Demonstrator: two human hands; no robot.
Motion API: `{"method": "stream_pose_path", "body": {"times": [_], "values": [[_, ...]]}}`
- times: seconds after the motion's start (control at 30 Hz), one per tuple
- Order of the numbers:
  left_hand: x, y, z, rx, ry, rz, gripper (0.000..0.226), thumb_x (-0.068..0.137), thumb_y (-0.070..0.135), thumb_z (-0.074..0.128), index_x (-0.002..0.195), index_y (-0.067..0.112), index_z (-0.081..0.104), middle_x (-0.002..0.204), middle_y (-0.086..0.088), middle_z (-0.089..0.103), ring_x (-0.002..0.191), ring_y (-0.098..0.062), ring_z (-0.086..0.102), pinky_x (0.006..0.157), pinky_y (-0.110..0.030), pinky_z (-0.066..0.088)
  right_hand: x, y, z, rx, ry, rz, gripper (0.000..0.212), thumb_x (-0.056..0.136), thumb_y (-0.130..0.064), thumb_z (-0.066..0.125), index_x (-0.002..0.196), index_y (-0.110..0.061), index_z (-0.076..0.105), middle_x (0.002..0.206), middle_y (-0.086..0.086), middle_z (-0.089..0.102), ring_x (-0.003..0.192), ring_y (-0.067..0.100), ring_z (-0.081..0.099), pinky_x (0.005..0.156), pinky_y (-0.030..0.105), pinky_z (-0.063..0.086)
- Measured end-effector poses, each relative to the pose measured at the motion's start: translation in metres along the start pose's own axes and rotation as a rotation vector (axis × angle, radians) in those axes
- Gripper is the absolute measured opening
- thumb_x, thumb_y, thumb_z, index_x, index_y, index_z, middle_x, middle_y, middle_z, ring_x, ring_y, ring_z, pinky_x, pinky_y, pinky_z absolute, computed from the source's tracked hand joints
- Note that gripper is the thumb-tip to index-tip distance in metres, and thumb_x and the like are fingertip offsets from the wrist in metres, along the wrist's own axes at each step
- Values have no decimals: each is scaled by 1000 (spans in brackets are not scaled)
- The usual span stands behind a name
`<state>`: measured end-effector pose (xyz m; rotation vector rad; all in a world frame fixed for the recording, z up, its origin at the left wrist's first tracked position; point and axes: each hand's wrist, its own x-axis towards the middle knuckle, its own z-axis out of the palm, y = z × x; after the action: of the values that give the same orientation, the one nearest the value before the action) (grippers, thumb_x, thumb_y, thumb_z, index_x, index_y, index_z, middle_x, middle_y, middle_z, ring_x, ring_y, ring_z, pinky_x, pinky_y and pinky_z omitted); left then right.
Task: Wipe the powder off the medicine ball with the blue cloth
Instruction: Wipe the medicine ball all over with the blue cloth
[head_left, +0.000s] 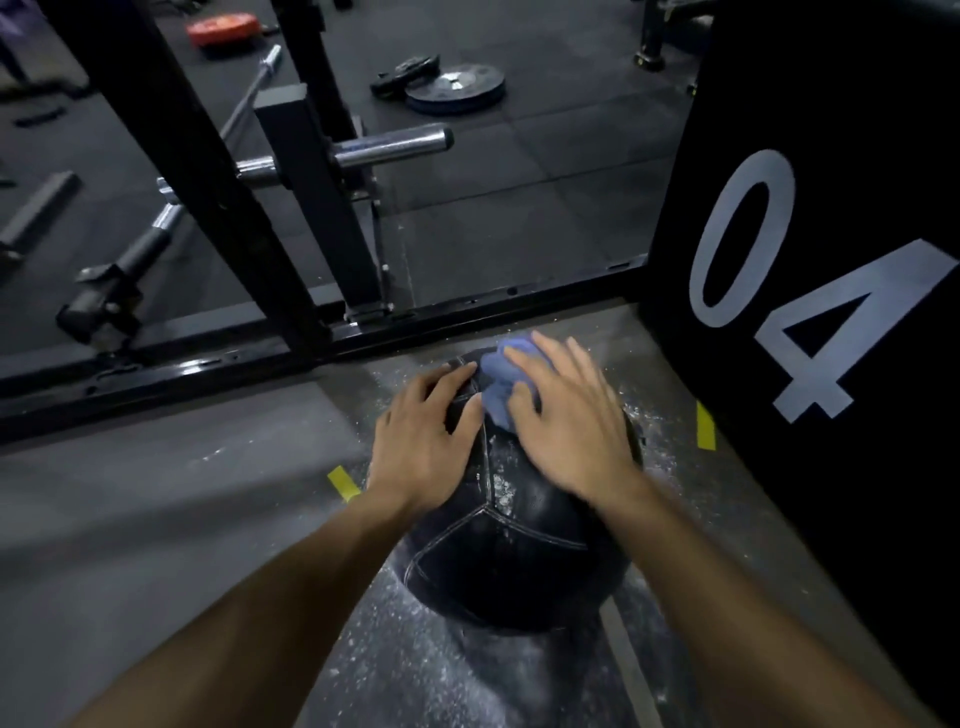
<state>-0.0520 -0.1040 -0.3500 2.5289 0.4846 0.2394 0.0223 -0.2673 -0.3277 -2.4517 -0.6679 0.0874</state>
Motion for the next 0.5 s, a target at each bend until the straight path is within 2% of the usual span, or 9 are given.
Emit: {"method": "stream_pose_path", "body": {"times": [0.13, 0.2, 0.27, 0.37, 0.5], "values": [[10, 7, 1, -35, -21, -5, 69, 95, 74, 22, 151, 43, 47, 151, 5, 49, 141, -21, 47, 118, -51, 37, -98, 6, 36, -102, 289, -89, 60, 107, -38, 34, 166, -28, 35, 177, 1, 19, 165, 33, 8, 131, 58, 16], [13, 11, 0, -31, -43, -7, 69, 97, 72, 21, 154, 39, 44, 152, 1, 49, 141, -23, 46, 119, -51, 36, -136, 9, 67, -166, 345, -131, 57, 110, -36, 37, 165, -23, 36, 177, 10, 19, 162, 42, 14, 126, 66, 23], [9, 16, 0, -20, -41, -4, 65, 103, 63, 24, 156, 30, 40, 150, -3, 49, 138, -25, 46, 117, -51, 37, -154, 10, 84, -202, 356, -121, 55, 112, -38, 30, 165, -22, 35, 176, 12, 19, 160, 47, 17, 122, 68, 26], [7, 17, 2, -35, -19, -4, 58, 105, 50, 29, 150, 19, 47, 145, -7, 55, 134, -27, 51, 115, -48, 39, -143, 11, 79, -251, 363, -75, 55, 113, -37, 24, 164, -20, 34, 176, 14, 19, 160, 48, 17, 124, 66, 22], [5, 22, 9, -4, 5, 14, 48, 109, 41, 32, 146, 18, 52, 146, -5, 57, 134, -26, 52, 115, -48, 38, -124, 5, 55, -271, 269, -80, 63, 107, -35, 34, 168, -19, 29, 177, 13, 17, 162, 45, 12, 126, 63, 18]]}}
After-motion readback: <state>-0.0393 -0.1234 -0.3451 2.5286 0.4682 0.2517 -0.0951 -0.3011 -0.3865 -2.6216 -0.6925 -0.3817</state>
